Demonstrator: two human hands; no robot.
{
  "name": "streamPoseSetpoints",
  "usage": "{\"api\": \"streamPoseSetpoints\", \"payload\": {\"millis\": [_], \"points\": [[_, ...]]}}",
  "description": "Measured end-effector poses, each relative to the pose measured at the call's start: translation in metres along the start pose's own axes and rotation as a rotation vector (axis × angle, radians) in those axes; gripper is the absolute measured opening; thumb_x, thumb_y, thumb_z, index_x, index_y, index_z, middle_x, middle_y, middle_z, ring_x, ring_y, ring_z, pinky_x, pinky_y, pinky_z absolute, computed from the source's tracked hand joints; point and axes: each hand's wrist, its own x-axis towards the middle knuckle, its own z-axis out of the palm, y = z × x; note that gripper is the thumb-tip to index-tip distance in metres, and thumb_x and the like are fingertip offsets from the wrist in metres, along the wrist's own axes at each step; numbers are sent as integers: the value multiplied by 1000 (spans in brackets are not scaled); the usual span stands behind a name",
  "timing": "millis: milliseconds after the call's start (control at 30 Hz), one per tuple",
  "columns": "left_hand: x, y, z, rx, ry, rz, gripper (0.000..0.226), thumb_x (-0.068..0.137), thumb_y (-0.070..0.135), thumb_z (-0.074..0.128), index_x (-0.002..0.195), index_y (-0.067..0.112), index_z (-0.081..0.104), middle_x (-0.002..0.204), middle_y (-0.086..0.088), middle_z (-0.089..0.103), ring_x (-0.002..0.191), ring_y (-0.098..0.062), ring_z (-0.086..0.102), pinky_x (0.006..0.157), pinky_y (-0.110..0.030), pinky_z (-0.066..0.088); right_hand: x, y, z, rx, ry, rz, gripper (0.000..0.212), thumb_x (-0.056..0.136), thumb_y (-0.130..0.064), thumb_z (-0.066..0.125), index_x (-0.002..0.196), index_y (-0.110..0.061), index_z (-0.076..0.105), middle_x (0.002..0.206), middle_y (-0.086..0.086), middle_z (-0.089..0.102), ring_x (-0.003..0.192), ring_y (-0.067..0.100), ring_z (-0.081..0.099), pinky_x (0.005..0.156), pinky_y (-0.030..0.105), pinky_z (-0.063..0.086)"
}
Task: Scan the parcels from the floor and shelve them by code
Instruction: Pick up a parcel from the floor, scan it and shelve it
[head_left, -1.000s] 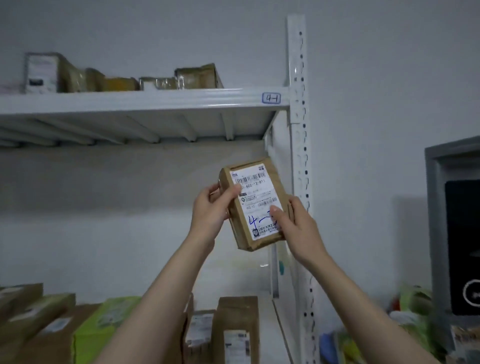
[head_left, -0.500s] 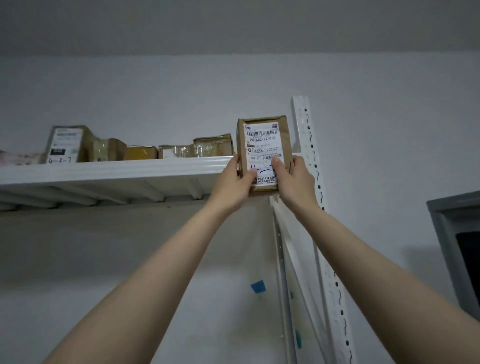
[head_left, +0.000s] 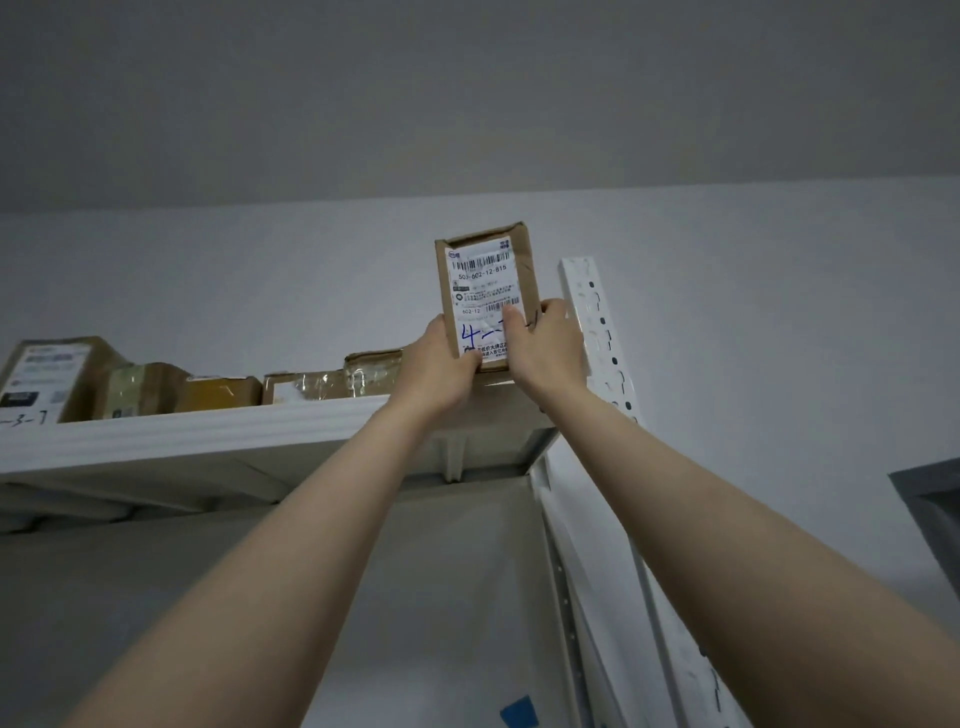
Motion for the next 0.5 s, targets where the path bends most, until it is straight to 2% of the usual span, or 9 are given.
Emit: {"api": "streamPoseSetpoints", "payload": {"millis": [67, 200, 300, 367, 500], "points": [[13, -10, 12, 51, 16, -7, 42, 98, 18, 58, 139, 17, 50, 136, -5, 62, 121, -29, 58, 95, -33, 45, 11, 10, 8, -42, -10, -24, 45, 99, -48, 42, 122, -10, 45, 121, 14, 59, 106, 34, 57, 87, 45, 51], [33, -24, 35, 206, 70, -7, 38, 96, 29, 57, 133, 21, 54, 131, -6, 64, 117, -32, 60, 97, -42, 49, 24, 29, 11, -184, -34, -56, 44, 103, -40, 38, 129, -5, 41, 124, 15, 56, 107, 34, 56, 74, 40, 45], [44, -31, 50, 392, 151, -15, 37, 98, 38, 54, 128, 16, 57, 127, -11, 65, 114, -36, 60, 85, -37, 48, 33, 40, 13, -244, -62, -73, 40, 102, -34, 39, 128, -4, 42, 124, 15, 58, 107, 34, 58, 76, 40, 49], [49, -33, 58, 467, 215, -22, 37, 98, 40, 55, 124, 13, 58, 124, -13, 65, 112, -37, 60, 77, -36, 42, 38, 48, 15, -259, -88, -52, 40, 102, -33, 40, 128, -4, 43, 127, 14, 57, 109, 33, 57, 75, 36, 45], [52, -39, 64, 497, 315, -56, 34, 94, 35, 65, 116, 9, 61, 119, -14, 65, 110, -36, 61, 73, -35, 40, 45, 57, 20, -308, -137, -30, 33, 97, -29, 47, 121, -6, 50, 125, 11, 58, 110, 32, 58, 76, 34, 43]]}}
